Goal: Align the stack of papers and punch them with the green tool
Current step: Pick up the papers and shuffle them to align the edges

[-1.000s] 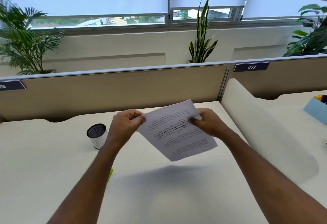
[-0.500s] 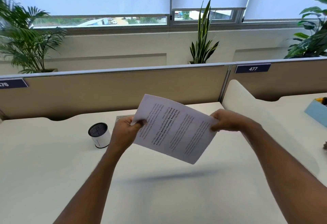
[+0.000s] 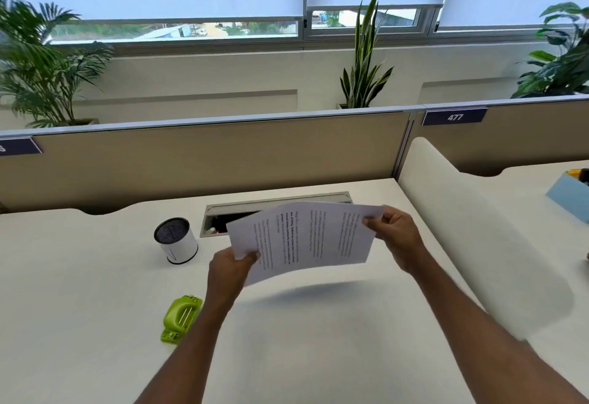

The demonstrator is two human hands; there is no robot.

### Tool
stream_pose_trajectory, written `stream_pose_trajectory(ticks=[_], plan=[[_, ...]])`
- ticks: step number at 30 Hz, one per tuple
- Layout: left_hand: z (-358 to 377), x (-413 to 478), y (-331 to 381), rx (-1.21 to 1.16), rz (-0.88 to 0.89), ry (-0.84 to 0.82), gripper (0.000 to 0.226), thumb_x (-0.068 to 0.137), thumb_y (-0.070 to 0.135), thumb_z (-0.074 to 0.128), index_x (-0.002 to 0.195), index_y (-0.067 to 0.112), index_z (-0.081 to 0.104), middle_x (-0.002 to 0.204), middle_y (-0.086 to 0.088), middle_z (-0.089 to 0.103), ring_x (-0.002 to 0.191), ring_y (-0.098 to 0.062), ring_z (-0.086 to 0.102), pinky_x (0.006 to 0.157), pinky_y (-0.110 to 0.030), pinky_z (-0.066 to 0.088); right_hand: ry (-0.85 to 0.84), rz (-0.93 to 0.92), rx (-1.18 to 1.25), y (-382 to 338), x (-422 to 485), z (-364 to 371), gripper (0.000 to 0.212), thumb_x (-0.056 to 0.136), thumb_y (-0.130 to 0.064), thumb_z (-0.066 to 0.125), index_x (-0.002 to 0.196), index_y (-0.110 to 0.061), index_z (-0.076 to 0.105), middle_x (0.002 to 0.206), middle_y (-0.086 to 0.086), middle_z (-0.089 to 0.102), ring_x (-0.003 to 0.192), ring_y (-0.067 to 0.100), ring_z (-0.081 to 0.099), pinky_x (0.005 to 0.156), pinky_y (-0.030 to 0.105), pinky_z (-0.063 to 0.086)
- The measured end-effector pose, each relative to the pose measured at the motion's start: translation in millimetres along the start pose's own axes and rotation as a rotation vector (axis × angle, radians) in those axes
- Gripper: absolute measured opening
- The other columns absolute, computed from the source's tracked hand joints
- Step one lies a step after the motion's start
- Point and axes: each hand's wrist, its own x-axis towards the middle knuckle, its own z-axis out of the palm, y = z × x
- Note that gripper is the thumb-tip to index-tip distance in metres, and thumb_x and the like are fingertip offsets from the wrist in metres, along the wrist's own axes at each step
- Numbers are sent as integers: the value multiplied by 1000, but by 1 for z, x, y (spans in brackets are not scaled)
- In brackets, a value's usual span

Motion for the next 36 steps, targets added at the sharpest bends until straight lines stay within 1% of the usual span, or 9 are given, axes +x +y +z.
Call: stream_pose_trajectory(ticks=[5, 8, 15, 18, 19, 21, 24, 30, 36], plan=[[19, -25, -40, 68, -86, -63, 39, 74, 36, 72, 96, 4, 74, 90, -15, 75, 76, -25, 67, 58, -27, 45, -29, 103, -139, 48, -22, 5, 4, 79, -9, 73, 83, -6, 71, 81, 12, 71, 76, 20, 64, 70, 35, 47], [24, -31, -46, 95, -76, -25, 27, 80, 24, 73, 96, 3, 74, 88, -14, 75, 73, -22, 64, 54, -25, 44, -14, 113, -171, 52, -28, 5, 8, 83, -4, 71, 88, -9, 74, 87, 9, 75, 78, 15, 66, 71, 29, 49], [26, -38, -51, 102, -67, -55, 26, 81, 25, 72, 96, 4, 74, 78, -4, 69, 70, -17, 63, 52, -18, 43, -22, 142, -216, 54, -31, 0, 16, 85, -7, 70, 94, -18, 76, 90, 1, 78, 87, 17, 72, 69, 20, 53], [18, -31, -36, 3, -79, -78, 13, 81, 19, 71, 93, 13, 75, 81, 1, 73, 77, -17, 67, 59, -23, 46, 6, 110, -248, 39, -26, -5, 15, 85, -9, 70, 84, -22, 75, 80, -5, 76, 79, 16, 70, 63, 18, 53], [14, -27, -30, -53, -75, -78, 5, 81, 16, 71, 84, 17, 74, 78, 4, 74, 75, -16, 67, 59, -25, 46, 1, 93, -274, 32, -21, -7, 15, 86, -9, 69, 81, -23, 75, 79, -4, 76, 78, 17, 70, 64, 22, 54], [2, -19, -16, -140, -59, -55, 10, 79, 11, 73, 73, 19, 73, 67, 6, 75, 64, -12, 63, 58, -27, 44, -30, 52, -341, 15, -10, -12, 11, 86, -11, 69, 81, -19, 75, 83, 4, 76, 80, 23, 69, 71, 37, 54], [-12, -6, 1, -112, 15, -61, 4, 78, 12, 74, 76, 15, 73, 66, 9, 74, 56, -2, 60, 53, -16, 44, -121, -32, -440, -14, 5, -17, 7, 87, -17, 68, 85, -15, 75, 89, 11, 75, 86, 31, 70, 75, 44, 54], [-14, 0, 21, 49, 136, -50, 13, 77, 18, 74, 65, 17, 68, 56, 13, 66, 51, -2, 50, 47, -14, 35, -203, -175, -622, -74, 22, -9, 11, 89, -17, 64, 87, -11, 74, 82, 6, 73, 73, 13, 65, 64, 26, 48], [-18, -2, 24, -90, 170, 5, 11, 78, 18, 75, 81, 16, 65, 75, 2, 72, 63, -7, 61, 60, -28, 46, -230, -215, -661, -97, 26, -10, 13, 91, -21, 61, 88, -17, 73, 84, -1, 72, 78, 13, 68, 64, 25, 52]])
